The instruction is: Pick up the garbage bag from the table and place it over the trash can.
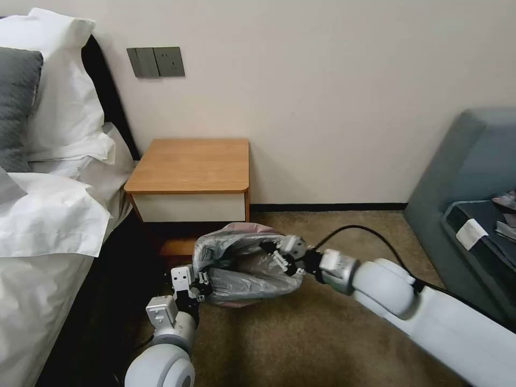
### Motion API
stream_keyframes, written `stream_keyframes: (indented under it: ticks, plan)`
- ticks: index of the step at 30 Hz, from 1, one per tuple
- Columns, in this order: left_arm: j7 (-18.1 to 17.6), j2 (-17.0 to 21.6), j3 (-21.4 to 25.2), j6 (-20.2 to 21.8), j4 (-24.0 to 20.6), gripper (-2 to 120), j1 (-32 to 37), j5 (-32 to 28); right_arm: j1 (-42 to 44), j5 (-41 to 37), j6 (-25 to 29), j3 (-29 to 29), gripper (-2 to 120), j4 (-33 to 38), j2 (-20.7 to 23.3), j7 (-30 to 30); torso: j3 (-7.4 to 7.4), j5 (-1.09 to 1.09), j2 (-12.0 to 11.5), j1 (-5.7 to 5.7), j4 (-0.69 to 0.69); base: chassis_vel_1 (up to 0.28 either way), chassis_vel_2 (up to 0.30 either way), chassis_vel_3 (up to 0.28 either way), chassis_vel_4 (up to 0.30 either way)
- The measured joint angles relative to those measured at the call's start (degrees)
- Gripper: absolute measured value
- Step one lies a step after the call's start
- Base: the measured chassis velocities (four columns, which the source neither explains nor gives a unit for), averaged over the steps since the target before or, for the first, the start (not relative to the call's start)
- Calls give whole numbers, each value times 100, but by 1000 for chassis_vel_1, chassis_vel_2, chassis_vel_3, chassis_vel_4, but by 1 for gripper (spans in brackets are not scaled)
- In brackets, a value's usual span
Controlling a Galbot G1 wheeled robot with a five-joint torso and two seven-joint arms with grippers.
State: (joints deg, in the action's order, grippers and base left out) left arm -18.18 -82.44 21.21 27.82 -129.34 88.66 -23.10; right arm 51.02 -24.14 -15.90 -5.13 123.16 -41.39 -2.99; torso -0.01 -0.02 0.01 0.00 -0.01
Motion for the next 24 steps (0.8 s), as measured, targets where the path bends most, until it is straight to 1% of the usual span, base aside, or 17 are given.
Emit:
stream_keyframes:
  ticks: [1, 2, 4, 5, 6, 8, 9, 10, 12, 13, 14, 16, 17, 19, 20, 21, 24]
  plan:
    - [0, 0, 0, 0, 0, 3, 0, 0, 0, 0, 0, 0, -2, 0, 0, 0, 0, 0, 0, 0, 0, 0, 0, 0, 0]
    - [-15, 10, 27, 100, 35, 3, -48, -107, 53, -148, 33, 50, 0, 52, -90, 345, 0, 0, 0, 0, 0, 0, 0, 0, 0]
    - [-43, 37, 119, 336, 127, 3, -98, -375, 119, -547, 137, 200, 11, 29, -427, 909, 0, 2, 0, 0, 1, 0, 0, 0, 0]
    - [-44, 46, 155, 419, 159, 3, -96, -464, 163, -697, 192, 309, 15, -20, -608, 1060, 0, 2, 0, 0, 3, 0, 0, 0, 0]
    - [-44, 46, 155, 419, 159, 3, -96, -464, 163, -697, 192, 309, 15, -20, -608, 1060, 0, 2, 0, 0, 3, 0, 0, 0, 0]
    - [-31, 61, 236, 597, 251, 3, -98, -632, 337, -1010, 281, 594, 26, -96, -946, 1335, 1, 2, 0, 0, 2, 0, 0, 0, 0]
    - [-23, 60, 258, 642, 287, 3, -98, -664, 397, -1133, 332, 685, 29, -109, -1055, 1449, 1, 2, 0, 0, 2, 0, 0, 0, 0]
    - [-23, 60, 258, 642, 287, 3, -98, -664, 397, -1133, 332, 685, 29, -109, -1055, 1449, 1, 2, 0, 0, 2, 0, 0, 0, 0]
    - [14, 49, 291, 710, 411, 3, -78, -695, 550, -1372, 432, 875, 39, -158, -1312, 1663, 1, 3, 0, 0, 1, 0, 0, 0, 0]
    - [29, 50, 291, 729, 490, 3, -79, -706, 613, -1451, 467, 963, 44, -178, -1415, 1701, 1, 2, 0, 0, 2, 0, 0, 0, 0]
    - [29, 50, 291, 729, 490, 3, -79, -706, 613, -1451, 467, 963, 44, -178, -1415, 1701, 1, 2, 0, 0, 2, 0, 0, 0, 0]
    - [67, 79, 261, 777, 657, 3, -123, -736, 680, -1533, 503, 1098, 53, -212, -1525, 1743, 1, 2, 0, 0, 2, 0, 0, 0, 0]
    - [67, 79, 261, 777, 657, 3, -123, -736, 680, -1533, 503, 1098, 53, -212, -1525, 1743, 1, 2, 0, 0, 2, 0, 0, 0, 0]
    - [69, 105, 204, 823, 810, 3, -176, -859, 696, -1547, 509, 1141, 65, -264, -1555, 1749, 1, 1, 0, 0, 1, 0, 0, 0, 0]
    - [65, 114, 186, 829, 858, 3, -188, -886, 696, -1546, 509, 1138, 68, -281, -1556, 1741, 1, 1, 0, 0, 1, 0, 0, 0, 0]
    - [65, 114, 186, 829, 858, 3, -188, -886, 696, -1546, 509, 1138, 68, -281, -1556, 1741, 1, 1, 0, 0, 1, 0, 0, 0, 0]
    - [70, 125, 159, 832, 948, 3, -190, -949, 667, -1518, 506, 1083, 83, -335, -1620, 1682, 1, 2, 0, 0, 2, 0, 0, 0, 0]
